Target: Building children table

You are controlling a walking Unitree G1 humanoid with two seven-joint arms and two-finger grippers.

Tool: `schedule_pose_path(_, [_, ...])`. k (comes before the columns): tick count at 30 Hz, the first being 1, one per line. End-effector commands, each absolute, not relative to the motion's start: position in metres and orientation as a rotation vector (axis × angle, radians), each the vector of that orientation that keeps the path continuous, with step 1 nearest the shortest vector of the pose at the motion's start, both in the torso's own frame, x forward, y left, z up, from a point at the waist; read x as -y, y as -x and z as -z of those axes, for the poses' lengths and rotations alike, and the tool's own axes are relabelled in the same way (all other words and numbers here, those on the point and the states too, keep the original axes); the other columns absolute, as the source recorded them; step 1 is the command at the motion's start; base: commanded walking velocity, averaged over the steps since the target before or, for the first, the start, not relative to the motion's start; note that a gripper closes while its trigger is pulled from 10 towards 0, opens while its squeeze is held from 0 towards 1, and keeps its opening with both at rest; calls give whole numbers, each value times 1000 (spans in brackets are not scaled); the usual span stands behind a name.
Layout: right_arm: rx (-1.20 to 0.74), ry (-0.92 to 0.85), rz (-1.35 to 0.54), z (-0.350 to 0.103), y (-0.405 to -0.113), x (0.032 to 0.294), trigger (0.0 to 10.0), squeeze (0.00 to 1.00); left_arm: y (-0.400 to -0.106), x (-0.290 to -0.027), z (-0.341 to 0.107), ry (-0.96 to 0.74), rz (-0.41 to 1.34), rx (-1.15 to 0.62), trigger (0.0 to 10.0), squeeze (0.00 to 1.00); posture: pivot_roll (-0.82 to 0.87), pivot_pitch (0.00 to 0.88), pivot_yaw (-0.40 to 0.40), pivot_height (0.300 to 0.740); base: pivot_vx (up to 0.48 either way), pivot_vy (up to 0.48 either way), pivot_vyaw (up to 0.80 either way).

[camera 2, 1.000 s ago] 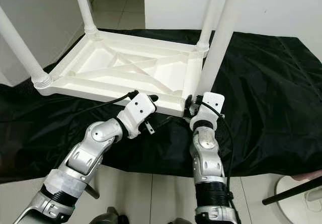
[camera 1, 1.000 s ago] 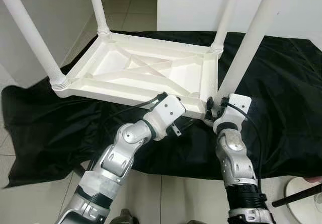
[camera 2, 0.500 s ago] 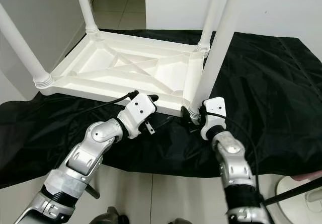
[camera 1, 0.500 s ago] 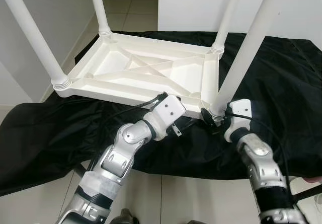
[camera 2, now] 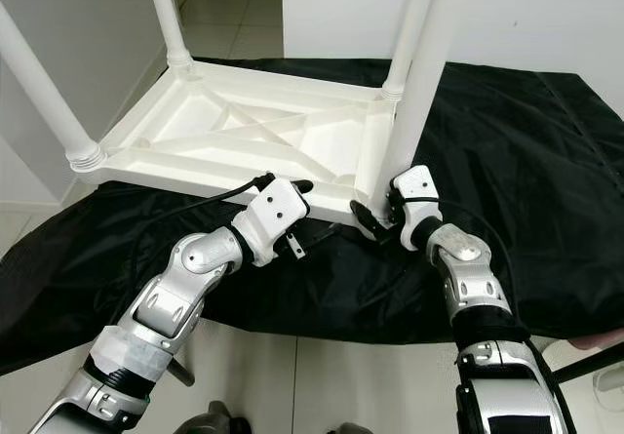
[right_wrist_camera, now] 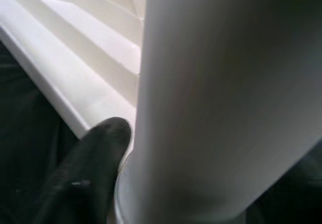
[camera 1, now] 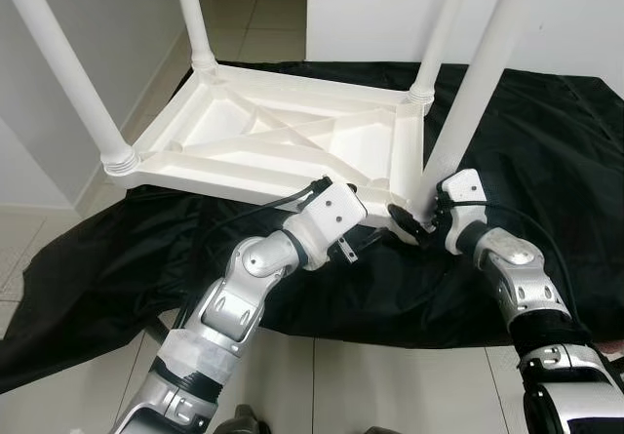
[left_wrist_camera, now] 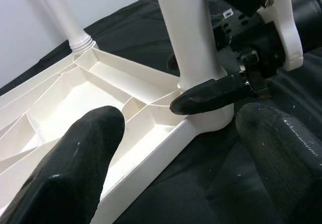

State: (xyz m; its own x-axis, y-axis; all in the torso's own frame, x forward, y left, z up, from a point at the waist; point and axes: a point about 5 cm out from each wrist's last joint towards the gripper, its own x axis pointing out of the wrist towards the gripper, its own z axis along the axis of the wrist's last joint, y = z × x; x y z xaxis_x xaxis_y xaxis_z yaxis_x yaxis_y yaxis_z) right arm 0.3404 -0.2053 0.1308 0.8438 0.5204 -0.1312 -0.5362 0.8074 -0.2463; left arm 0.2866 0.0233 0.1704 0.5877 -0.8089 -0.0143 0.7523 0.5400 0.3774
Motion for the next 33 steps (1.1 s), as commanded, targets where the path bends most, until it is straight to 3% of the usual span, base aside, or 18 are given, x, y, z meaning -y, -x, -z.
schedule_pose_path(1, [-69,300,-606,-129,-342,199,0,0,-290,-25,-169,-381,884,173,10000,0,-3,0,21,740,0,0,0])
schedule_pose_path(10, [-94,291,-639,-122,-342,203,0,0,-290,-24,-169,-378,874,177,10000,0,2,0,13,740,0,0,0])
schedule_pose_path(11, [-100,286,-638,-121,-342,204,3529,0,-289,-24,-169,-378,874,177,10000,0,2,0,13,740,0,0,0])
schedule_pose_path(12, [-100,286,-638,-121,-342,204,3529,0,-289,-24,-169,-378,874,177,10000,0,2,0,13,740,0,0,0])
schedule_pose_path(13, [-106,266,-633,-119,-341,205,10000,0,-289,-24,-169,-378,875,177,10000,0,1,0,11,740,0,0,0])
schedule_pose_path(26, [-100,93,-331,-111,-339,204,10000,0,-285,-23,-166,-377,888,168,10000,0,-14,0,20,740,0,0,0])
schedule_pose_path(33, [-103,-27,48,-100,-325,188,10000,0,-283,-23,-163,-375,901,158,10000,0,-20,0,23,740,0,0,0])
